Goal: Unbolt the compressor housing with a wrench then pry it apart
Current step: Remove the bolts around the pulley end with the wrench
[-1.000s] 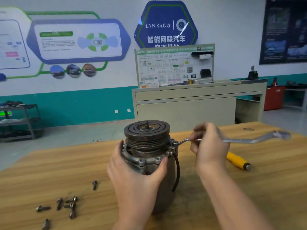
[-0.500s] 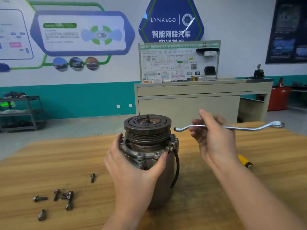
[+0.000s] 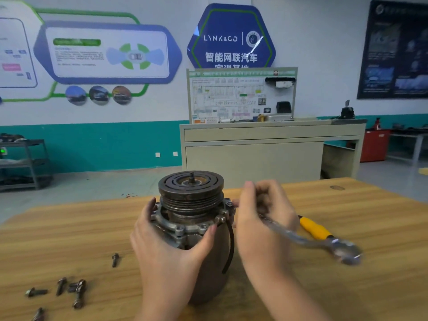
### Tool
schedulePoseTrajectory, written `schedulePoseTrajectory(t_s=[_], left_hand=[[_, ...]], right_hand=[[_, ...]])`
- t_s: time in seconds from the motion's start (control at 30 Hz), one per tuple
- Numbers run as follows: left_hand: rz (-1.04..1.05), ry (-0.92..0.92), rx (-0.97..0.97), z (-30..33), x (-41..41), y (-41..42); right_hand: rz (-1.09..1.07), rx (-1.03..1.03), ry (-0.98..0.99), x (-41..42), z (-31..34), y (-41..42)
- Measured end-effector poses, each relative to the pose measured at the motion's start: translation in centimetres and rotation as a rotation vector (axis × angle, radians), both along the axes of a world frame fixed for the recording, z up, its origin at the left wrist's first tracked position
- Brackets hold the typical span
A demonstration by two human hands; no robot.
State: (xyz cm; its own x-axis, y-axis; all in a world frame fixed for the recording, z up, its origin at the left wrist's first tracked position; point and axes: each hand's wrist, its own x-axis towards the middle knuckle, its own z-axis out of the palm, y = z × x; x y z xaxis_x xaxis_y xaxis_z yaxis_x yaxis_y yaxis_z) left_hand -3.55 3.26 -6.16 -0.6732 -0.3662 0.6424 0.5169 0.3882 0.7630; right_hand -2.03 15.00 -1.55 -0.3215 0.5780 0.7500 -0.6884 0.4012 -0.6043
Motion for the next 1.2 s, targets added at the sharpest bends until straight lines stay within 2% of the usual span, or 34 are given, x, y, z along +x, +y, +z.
schedulePoseTrajectory(t_s=[0.1, 0.17, 0.27, 0.3, 0.37, 0.43, 0.5, 0.63, 0.87, 1.0, 1.03, 1.07, 1.1, 1.2], left_hand=[[-0.039, -0.007, 0.029, 0.0, -0.1, -0.3], [-0.083, -0.009, 0.036, 0.1, -0.2, -0.6], [-0.124, -0.002, 0.035, 0.0, -0.5, -0.9], [-0.133, -0.003, 0.042, 0.0, -0.6, -1.0], [-0.147, -0.009, 0.059, 0.0, -0.6, -1.0], [-0.160, -0.005, 0.060, -0.2, -0.8, -1.0], [-0.171, 0.000, 0.067, -0.3, -1.0, -1.0], [-0.183, 0.002, 0.080, -0.4, -1.2, -1.0], [-0.177, 0.006, 0.078, -0.3, -0.8, -0.9], [-0.162, 0.011, 0.068, -0.2, -0.8, -0.9], [-0.158, 0.002, 0.067, -0.1, -0.8, -1.0], [-0.151, -0.009, 0.066, -0.1, -0.8, -1.0], [-0.144, -0.015, 0.066, -0.1, -0.7, -1.0], [-0.139, -0.009, 0.068, 0.3, -0.4, -0.9]], right_hand=[[0.373, -0.428, -0.076, -2.1, 1.3, 2.1], [0.683, -0.640, -0.261, -4.3, 2.5, 3.7], [1.043, -0.671, -0.665, -7.2, 2.8, 4.8], [1.115, -0.653, -0.727, -7.7, 2.6, 5.0], [1.190, -0.712, -0.673, -7.7, 3.1, 5.5], [1.156, -0.830, -0.466, -6.6, 3.4, 6.4], [0.977, -0.781, -0.305, -5.1, 3.4, 7.0], [0.637, -0.491, -0.120, -2.3, 1.8, 5.6], [0.380, -0.041, 0.001, 0.4, 0.5, 2.6], [-0.189, 0.516, 0.203, 0.4, 0.1, 1.3], [-0.246, 0.547, 0.229, 0.1, 0.0, 1.2], [-0.229, 0.481, 0.228, -0.3, -0.1, 1.2], [-0.119, 0.302, 0.196, -0.7, 0.0, 1.4], [0.445, -0.441, -0.020, -2.6, 0.9, 2.4]])
